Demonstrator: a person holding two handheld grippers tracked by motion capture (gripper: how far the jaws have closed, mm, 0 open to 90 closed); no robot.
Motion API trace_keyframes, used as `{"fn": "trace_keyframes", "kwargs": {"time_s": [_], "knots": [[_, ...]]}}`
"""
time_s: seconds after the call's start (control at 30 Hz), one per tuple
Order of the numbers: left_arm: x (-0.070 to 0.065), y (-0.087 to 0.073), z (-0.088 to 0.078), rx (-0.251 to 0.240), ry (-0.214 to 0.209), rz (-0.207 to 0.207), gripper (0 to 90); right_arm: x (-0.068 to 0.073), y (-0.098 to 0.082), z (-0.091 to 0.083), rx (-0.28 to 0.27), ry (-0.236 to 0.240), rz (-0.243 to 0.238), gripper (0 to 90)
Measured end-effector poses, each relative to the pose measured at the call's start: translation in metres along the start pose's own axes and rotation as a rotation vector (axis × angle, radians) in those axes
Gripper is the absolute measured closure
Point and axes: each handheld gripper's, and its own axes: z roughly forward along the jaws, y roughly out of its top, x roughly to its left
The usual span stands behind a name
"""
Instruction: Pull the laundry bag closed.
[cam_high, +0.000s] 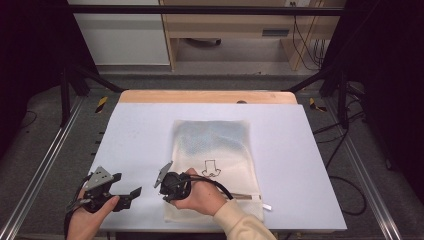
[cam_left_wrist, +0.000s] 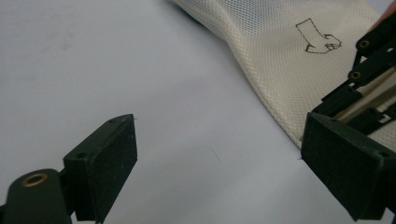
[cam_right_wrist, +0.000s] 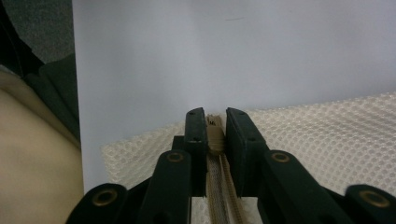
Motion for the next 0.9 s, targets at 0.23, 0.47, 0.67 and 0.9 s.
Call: {"fn": "trace_keyframes", "kwargs": {"time_s": [0.23,0.47,0.67,0.9], "knots": [[-0.020,-0.003,0.003,0.003,-0.082,0.005,13.0,0.000,0.001,-0.011,-0.042,-0.001,0.014,81.8],[-0.039,-0.006,0.017,0.010,-0.204,-0.026,18.5,0.000,0.000,-0.018,-0.072,0.002,0.013,81.9],[-0.049,-0.009,0.028,0.038,-0.191,-0.006,19.5,0.000,0.000,-0.025,-0.090,-0.003,0.020,81.9],[-0.057,-0.009,0.045,0.074,-0.231,-0.016,22.1,-0.001,0.002,-0.030,-0.108,-0.011,0.011,81.9]]}}
